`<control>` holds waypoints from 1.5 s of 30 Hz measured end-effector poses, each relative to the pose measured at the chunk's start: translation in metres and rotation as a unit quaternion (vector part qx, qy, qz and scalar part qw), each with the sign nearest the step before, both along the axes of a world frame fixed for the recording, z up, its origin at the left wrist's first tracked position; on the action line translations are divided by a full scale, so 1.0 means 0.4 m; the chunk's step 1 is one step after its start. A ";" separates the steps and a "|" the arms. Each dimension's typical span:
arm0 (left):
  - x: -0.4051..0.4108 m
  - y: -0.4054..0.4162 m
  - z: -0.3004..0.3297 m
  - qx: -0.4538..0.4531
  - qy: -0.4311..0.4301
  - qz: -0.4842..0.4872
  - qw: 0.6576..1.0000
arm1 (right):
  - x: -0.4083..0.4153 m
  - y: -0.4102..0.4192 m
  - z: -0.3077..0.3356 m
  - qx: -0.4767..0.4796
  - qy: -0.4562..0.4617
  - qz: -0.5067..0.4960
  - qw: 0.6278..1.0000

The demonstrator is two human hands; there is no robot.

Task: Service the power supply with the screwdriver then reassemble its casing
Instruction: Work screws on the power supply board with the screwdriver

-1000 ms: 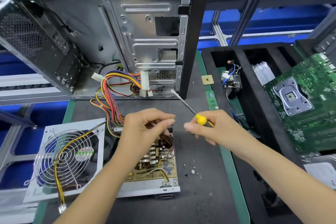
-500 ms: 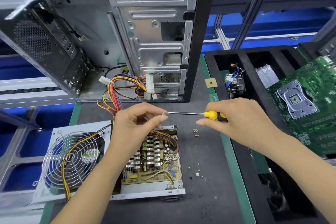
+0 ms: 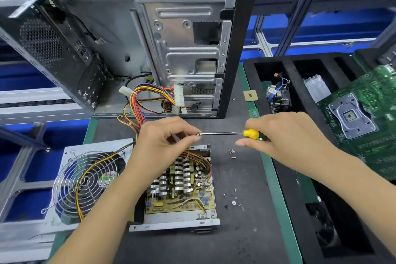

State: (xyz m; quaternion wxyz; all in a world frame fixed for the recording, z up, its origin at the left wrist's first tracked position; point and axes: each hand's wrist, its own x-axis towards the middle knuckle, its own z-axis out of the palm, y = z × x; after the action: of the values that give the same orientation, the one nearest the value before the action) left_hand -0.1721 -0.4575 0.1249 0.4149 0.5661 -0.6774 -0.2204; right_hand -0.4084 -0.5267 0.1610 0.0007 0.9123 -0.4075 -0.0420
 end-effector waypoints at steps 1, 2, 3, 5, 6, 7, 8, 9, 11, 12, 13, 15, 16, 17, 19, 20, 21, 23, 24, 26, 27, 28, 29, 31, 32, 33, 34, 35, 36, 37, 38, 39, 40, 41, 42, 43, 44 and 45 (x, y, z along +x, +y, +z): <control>0.002 -0.002 0.006 -0.004 -0.032 -0.012 0.999 | 0.002 0.000 0.004 -0.011 0.027 0.006 1.000; 0.005 -0.004 0.012 -0.006 -0.075 -0.028 0.997 | 0.004 0.000 0.007 -0.025 0.057 0.017 0.998; 0.007 -0.008 0.019 -0.008 -0.126 -0.044 0.991 | 0.007 0.000 0.010 -0.040 0.085 0.029 0.995; 0.005 -0.014 0.031 -0.017 -0.221 -0.062 0.973 | 0.012 0.001 0.020 -0.051 0.108 0.050 0.992; 0.003 -0.015 0.035 -0.021 -0.248 -0.064 0.967 | 0.012 0.003 0.026 -0.050 0.102 0.057 0.992; 0.002 -0.016 0.039 -0.022 -0.260 -0.062 0.963 | 0.010 0.005 0.033 -0.041 0.087 0.061 0.993; 0.002 -0.016 0.041 -0.024 -0.263 -0.058 0.963 | 0.006 0.005 0.037 -0.018 0.061 0.065 0.996; 0.001 -0.016 0.043 -0.025 -0.267 -0.055 0.962 | 0.000 0.005 0.042 0.022 0.027 0.062 0.997; -0.002 -0.017 0.045 -0.024 -0.295 -0.052 0.954 | -0.007 0.001 0.056 0.110 -0.035 0.047 0.992; -0.005 -0.017 0.044 -0.025 -0.313 -0.051 0.948 | -0.007 -0.002 0.062 0.136 -0.050 0.046 0.988; -0.010 -0.017 0.043 -0.027 -0.327 -0.051 0.943 | -0.008 -0.006 0.070 0.143 -0.060 0.047 0.987; -0.020 -0.017 0.039 -0.018 -0.334 -0.048 0.941 | -0.009 -0.014 0.083 0.118 -0.066 0.057 0.989; -0.024 -0.017 0.037 -0.002 -0.329 -0.043 0.943 | -0.010 -0.019 0.088 0.099 -0.064 0.062 0.991; -0.026 -0.016 0.035 0.017 -0.319 -0.035 0.947 | -0.011 -0.023 0.094 0.087 -0.062 0.066 0.992; -0.026 -0.017 0.028 0.034 -0.277 -0.019 0.960 | -0.012 -0.026 0.105 0.076 -0.056 0.071 0.993; -0.027 -0.016 0.024 0.038 -0.256 -0.010 0.966 | -0.012 -0.025 0.108 0.069 -0.057 0.073 0.993; -0.029 -0.016 0.020 0.041 -0.240 -0.002 0.970 | -0.013 -0.025 0.111 0.062 -0.061 0.072 0.994; -0.036 -0.015 0.012 0.039 -0.232 0.002 0.972 | -0.013 -0.024 0.115 0.067 -0.077 0.058 0.993; -0.040 -0.013 0.008 0.028 -0.239 -0.001 0.971 | -0.013 -0.025 0.116 0.081 -0.088 0.049 0.992; -0.049 -0.009 0.001 -0.004 -0.253 -0.003 0.968 | -0.016 -0.029 0.114 0.130 -0.109 0.031 0.985; -0.053 -0.006 -0.001 -0.017 -0.256 -0.001 0.967 | -0.019 -0.033 0.112 0.153 -0.122 0.022 0.980; -0.056 -0.004 -0.005 -0.025 -0.257 0.001 0.966 | -0.022 -0.035 0.111 0.170 -0.132 0.014 0.976; -0.060 -0.002 -0.007 -0.025 -0.254 0.000 0.967 | -0.025 -0.036 0.112 0.181 -0.139 0.007 0.974; -0.064 -0.001 -0.014 -0.014 -0.240 -0.003 0.971 | -0.029 -0.036 0.112 0.190 -0.147 -0.001 0.971; -0.064 -0.001 -0.017 -0.005 -0.235 -0.003 0.972 | -0.030 -0.035 0.113 0.193 -0.153 -0.004 0.969; -0.064 -0.002 -0.019 0.005 -0.235 -0.003 0.972 | -0.031 -0.035 0.112 0.197 -0.161 -0.006 0.967; -0.064 -0.004 -0.020 0.014 -0.238 -0.003 0.971 | -0.031 -0.035 0.111 0.201 -0.165 -0.007 0.965; -0.063 -0.006 -0.021 0.022 -0.239 -0.005 0.971 | -0.032 -0.036 0.110 0.204 -0.167 -0.006 0.965; -0.062 -0.009 -0.022 0.028 -0.239 -0.007 0.971 | -0.033 -0.037 0.109 0.207 -0.166 -0.006 0.964; -0.062 -0.010 -0.022 0.034 -0.241 -0.010 0.970 | -0.034 -0.037 0.108 0.210 -0.165 -0.006 0.964; -0.060 -0.011 -0.021 0.041 -0.245 -0.013 0.969 | -0.037 -0.036 0.109 0.212 -0.162 -0.006 0.964; -0.056 -0.011 -0.022 0.048 -0.255 -0.017 0.966 | -0.040 -0.037 0.110 0.210 -0.157 -0.006 0.965; -0.048 -0.012 -0.023 0.058 -0.268 -0.023 0.961 | -0.043 -0.037 0.111 0.204 -0.148 -0.004 0.968; -0.036 -0.012 -0.024 0.073 -0.285 -0.031 0.955 | -0.045 -0.037 0.111 0.194 -0.135 -0.002 0.972; -0.022 -0.012 -0.025 0.091 -0.302 -0.038 0.948 | -0.046 -0.037 0.108 0.178 -0.116 0.001 0.977; -0.009 -0.013 -0.027 0.107 -0.317 -0.043 0.941 | -0.046 -0.036 0.104 0.152 -0.096 0.006 0.984; 0.000 -0.015 -0.030 0.119 -0.330 -0.043 0.936 | -0.043 -0.035 0.097 0.120 -0.079 0.015 0.989; 0.005 -0.016 -0.034 0.126 -0.342 -0.038 0.930 | -0.038 -0.033 0.087 0.090 -0.068 0.026 0.993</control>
State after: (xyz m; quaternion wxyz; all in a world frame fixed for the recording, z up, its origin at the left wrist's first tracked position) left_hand -0.1701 -0.4641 0.1115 0.0747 0.6289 -0.7656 -0.1129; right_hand -0.4234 -0.5399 0.1960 -0.1078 0.9197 -0.3772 -0.0167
